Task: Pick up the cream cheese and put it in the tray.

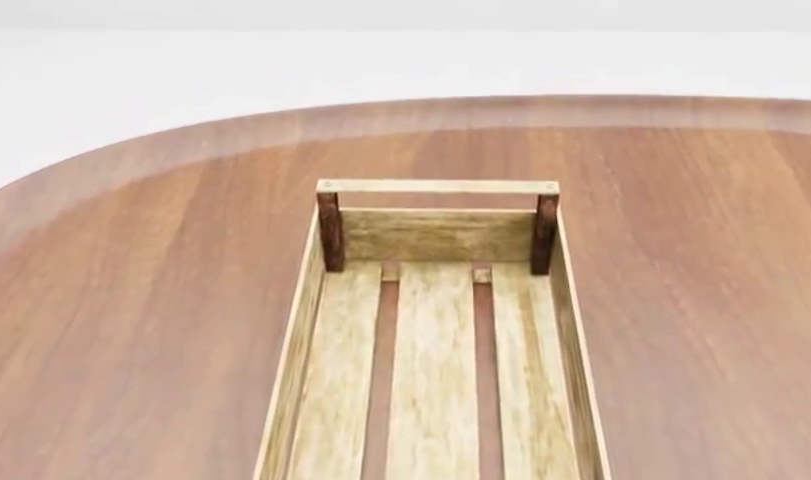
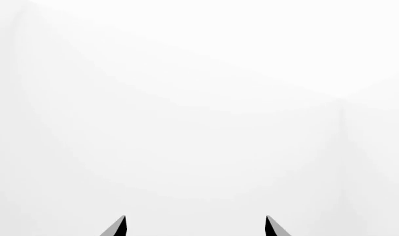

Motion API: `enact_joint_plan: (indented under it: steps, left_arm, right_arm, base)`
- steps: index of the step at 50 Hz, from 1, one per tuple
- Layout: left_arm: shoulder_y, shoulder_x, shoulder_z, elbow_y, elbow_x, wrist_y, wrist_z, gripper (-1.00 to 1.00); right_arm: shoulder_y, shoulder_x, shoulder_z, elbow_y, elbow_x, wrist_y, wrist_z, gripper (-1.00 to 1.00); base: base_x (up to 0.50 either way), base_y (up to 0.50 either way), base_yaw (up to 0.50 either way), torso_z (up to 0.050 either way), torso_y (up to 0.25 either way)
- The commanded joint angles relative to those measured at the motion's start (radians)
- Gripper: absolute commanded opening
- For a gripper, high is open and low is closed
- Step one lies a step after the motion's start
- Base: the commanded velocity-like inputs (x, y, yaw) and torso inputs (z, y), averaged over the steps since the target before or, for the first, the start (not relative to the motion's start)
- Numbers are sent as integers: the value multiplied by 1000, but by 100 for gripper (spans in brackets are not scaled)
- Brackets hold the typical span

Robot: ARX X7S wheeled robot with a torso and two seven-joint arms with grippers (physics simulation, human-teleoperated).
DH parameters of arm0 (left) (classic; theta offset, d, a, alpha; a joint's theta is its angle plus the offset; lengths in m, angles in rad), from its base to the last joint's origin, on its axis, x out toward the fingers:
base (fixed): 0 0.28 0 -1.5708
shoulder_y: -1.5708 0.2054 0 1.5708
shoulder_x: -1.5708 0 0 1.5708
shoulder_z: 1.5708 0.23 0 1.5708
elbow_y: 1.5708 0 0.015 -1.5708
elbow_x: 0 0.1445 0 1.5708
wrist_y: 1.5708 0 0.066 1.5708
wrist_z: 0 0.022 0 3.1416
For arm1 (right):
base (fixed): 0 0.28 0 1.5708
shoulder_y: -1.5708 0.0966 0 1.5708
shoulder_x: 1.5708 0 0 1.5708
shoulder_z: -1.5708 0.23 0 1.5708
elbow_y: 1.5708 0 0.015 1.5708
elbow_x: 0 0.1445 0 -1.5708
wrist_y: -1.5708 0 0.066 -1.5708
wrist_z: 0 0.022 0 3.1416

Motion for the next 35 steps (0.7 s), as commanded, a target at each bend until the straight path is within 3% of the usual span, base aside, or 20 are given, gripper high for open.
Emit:
enact_joint_plan:
  steps: [1,35]
  left_arm:
    - [-1,-4,4,2,-1,-4,-5,100]
    - [-7,-14,20,4,1,-17,-18,100]
  right_arm:
    - [3,3,-5,0,-4,6,5,100]
    - [12,10,-22,5,-14,25,21,100]
  base:
    - [109,0,0,0,0]
    - [111,0,0,0,0]
